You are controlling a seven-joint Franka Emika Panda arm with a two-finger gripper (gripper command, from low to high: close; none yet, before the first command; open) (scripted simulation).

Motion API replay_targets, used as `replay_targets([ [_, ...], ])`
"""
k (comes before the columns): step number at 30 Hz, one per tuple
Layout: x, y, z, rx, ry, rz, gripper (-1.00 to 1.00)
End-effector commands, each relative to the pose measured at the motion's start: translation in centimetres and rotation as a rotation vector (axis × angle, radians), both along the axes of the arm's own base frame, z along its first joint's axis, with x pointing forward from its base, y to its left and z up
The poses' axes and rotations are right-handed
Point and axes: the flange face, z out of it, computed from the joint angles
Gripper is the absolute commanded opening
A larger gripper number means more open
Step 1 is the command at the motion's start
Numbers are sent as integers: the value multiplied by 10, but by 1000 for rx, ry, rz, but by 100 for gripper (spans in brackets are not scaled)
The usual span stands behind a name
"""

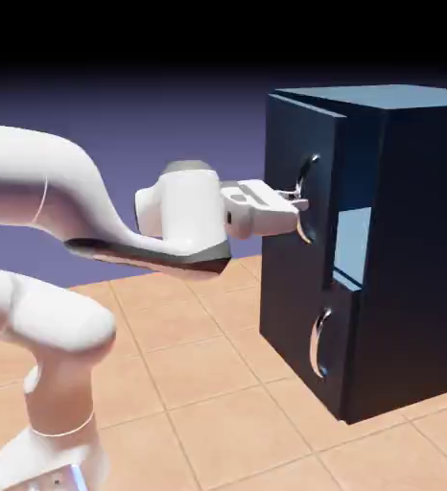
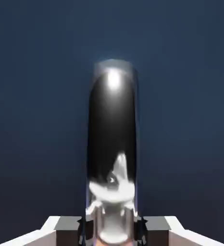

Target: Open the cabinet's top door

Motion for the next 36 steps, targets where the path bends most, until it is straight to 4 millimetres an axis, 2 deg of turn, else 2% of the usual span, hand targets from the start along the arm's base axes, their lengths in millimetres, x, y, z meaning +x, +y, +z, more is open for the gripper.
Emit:
replay_targets([
  [1,-4,3,0,1,0,-17,-100],
  [12,-43,37,0,2,0,-168,-100],
  [26,-74,74,0,2,0,-308,-100],
  [36,-102,119,0,2,0,-463,-100],
])
